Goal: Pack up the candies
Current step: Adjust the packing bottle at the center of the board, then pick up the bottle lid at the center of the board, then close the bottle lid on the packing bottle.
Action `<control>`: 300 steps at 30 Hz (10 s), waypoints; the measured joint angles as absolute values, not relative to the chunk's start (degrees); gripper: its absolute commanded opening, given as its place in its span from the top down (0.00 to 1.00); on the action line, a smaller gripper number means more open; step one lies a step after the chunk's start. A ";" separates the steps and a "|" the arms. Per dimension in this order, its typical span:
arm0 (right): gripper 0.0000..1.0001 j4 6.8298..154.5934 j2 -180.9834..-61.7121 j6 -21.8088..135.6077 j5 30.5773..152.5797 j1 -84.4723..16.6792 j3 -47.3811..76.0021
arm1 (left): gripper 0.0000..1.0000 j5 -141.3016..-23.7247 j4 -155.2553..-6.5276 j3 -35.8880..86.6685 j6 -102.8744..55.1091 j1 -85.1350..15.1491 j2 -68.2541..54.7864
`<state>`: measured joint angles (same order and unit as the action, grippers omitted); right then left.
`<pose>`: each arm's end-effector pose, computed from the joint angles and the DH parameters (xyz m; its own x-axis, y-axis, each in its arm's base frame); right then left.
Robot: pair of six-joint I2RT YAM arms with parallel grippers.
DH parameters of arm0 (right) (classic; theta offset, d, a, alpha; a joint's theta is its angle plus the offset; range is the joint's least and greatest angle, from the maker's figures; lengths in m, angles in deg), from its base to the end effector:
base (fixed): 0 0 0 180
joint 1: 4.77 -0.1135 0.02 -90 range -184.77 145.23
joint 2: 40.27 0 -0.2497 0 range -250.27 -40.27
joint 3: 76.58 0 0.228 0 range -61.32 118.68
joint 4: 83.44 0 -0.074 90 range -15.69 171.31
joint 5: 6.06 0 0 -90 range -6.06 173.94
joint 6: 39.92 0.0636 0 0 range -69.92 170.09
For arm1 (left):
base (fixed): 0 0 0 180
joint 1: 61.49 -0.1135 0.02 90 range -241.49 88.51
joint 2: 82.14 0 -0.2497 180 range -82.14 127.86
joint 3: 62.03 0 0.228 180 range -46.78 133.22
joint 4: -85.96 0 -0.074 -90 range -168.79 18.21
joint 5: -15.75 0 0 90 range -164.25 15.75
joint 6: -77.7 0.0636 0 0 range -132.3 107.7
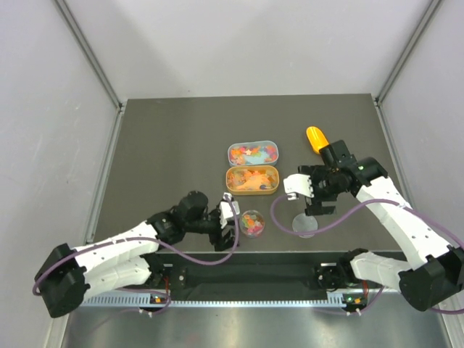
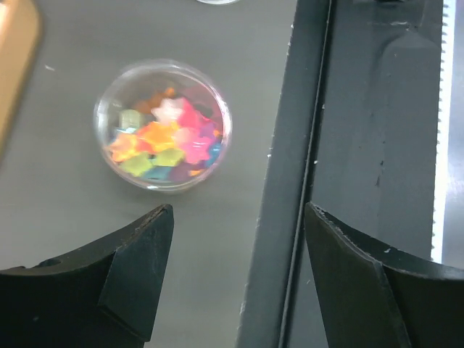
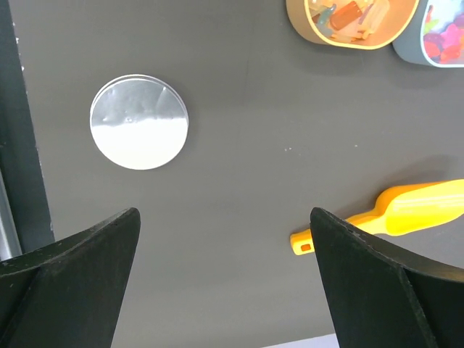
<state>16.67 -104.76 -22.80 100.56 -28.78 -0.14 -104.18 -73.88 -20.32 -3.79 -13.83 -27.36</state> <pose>0.1627 0.0924 0.2610 0.2172 -0.9058 -0.3639 -0.9527 -0.1156 -0.2809 0.1154 -0.1737 0.1952 -0.2286 0.4413 -0.8677 0.9662 0.2122 -0.1466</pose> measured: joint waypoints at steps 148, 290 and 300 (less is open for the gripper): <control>0.37 26.44 -132.80 -37.24 108.93 -54.92 8.21 | 0.01 -60.58 -58.49 -7.95 -21.62 -38.97 -33.10; 0.78 27.22 -137.17 -20.79 106.33 -56.12 11.73 | 0.37 -87.73 -54.84 -9.98 -26.39 -43.06 -33.61; 0.75 27.35 -139.05 -19.61 106.77 -56.69 13.57 | 0.30 -86.83 -57.79 -9.85 -21.93 -43.06 -33.61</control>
<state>27.35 -139.05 -19.61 106.77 -56.69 13.57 -86.83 -57.79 -9.85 -21.93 -43.06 -33.61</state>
